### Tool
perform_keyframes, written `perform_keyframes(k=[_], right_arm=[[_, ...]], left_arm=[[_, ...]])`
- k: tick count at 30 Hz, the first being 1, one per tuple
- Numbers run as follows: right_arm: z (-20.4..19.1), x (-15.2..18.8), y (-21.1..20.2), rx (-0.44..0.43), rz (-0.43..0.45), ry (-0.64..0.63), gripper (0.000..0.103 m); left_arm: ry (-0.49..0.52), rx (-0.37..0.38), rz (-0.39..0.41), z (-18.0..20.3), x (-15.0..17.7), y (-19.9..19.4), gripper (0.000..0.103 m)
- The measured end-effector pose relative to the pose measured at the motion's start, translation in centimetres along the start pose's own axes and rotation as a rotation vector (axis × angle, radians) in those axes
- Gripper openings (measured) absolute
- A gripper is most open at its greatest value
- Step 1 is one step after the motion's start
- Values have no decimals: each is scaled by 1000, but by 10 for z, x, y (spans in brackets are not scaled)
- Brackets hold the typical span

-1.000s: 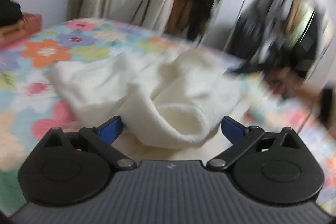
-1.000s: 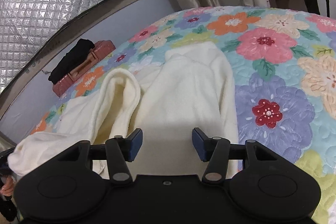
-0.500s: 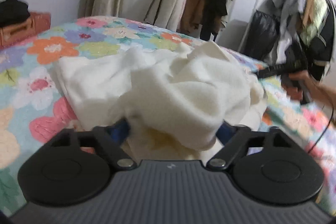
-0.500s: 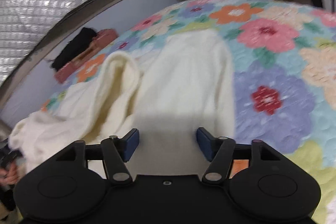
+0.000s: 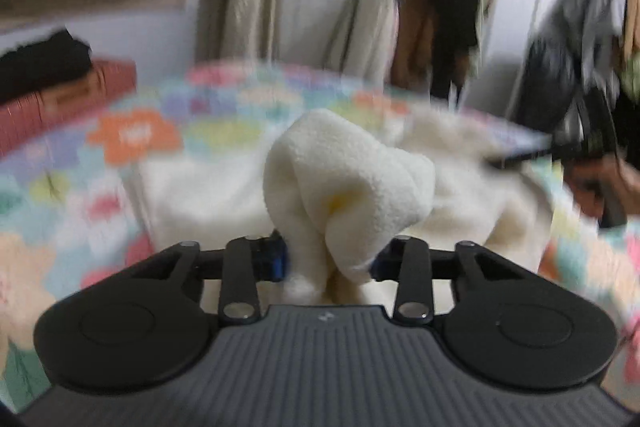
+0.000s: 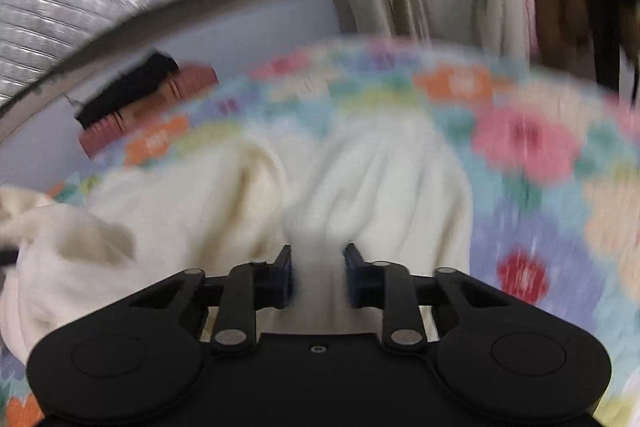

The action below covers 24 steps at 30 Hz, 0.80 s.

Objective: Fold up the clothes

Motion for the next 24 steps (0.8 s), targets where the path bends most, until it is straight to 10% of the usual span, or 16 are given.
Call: perform_keyframes(k=[6,11,12,14,18,24], right_arm=[[-4,-68,-33,113,202,-36,26],[36,-50,36,328,-67,28,38],[43,-38,51,379,-160,26,39],[46,-14,57,444,-239,18,42],[48,1,41,436,-131,38,51],[55,14,11,275,-22,260,56]], left_arm=[[-204,-128,174,-44,-41,-7,31],[-585,-230,-391,-125,47,71,57],[-597,-204,-371,-128,52,67,59],[-550,-173,-313,-127,47,53,63],[-285,-184,-249,-111,26,36,73],[-90,-80,-252,-80,24,45,82]])
Point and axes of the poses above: each gripper's, at about its wrist camera, not at the fingertips, and y roughly the way its jaws point, z to its right, x to its underside, the point moved 8 cm from there along y, roughly the way its jaws point, and after that the axes turned 4 degrees about x, right-handed, at the moved point
